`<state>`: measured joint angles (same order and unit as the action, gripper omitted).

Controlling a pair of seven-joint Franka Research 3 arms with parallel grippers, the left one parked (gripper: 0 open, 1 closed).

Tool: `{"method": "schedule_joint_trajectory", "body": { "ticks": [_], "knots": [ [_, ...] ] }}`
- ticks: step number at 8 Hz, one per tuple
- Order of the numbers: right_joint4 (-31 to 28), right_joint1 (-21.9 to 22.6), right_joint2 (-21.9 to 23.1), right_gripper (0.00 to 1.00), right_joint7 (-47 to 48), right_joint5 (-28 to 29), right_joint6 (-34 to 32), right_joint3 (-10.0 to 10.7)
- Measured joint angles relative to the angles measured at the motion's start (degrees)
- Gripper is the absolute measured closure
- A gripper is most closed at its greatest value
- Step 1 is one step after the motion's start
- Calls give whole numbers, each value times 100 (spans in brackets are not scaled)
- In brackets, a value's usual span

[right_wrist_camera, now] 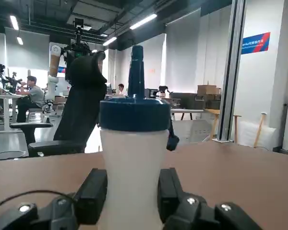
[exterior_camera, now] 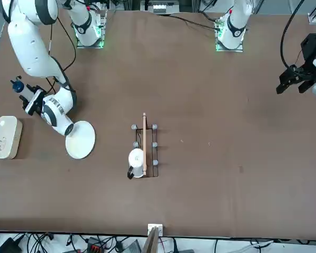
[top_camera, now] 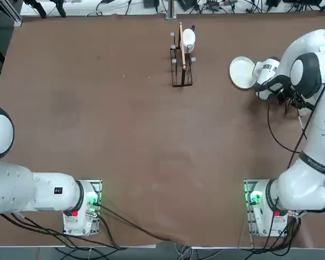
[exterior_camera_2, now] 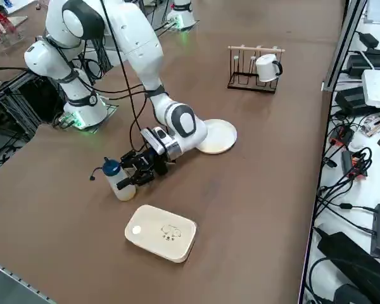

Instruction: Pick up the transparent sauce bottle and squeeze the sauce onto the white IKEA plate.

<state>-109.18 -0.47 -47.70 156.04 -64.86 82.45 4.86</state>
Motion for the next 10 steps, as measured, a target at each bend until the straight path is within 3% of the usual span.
{"method": "schedule_joint_trajectory", "body": {
  "ticks": [1,3,5,8,10],
  "knots": [
    [1,2,3,43,1,-9,1,-5],
    [55,39,17,57,0,-36,12,-45],
    [367,268,169,57,-231,-34,6,-102],
    [1253,759,913,57,-1999,672,-53,-234],
    [1941,991,1119,57,-3328,1264,-66,-253]
  ]
}}
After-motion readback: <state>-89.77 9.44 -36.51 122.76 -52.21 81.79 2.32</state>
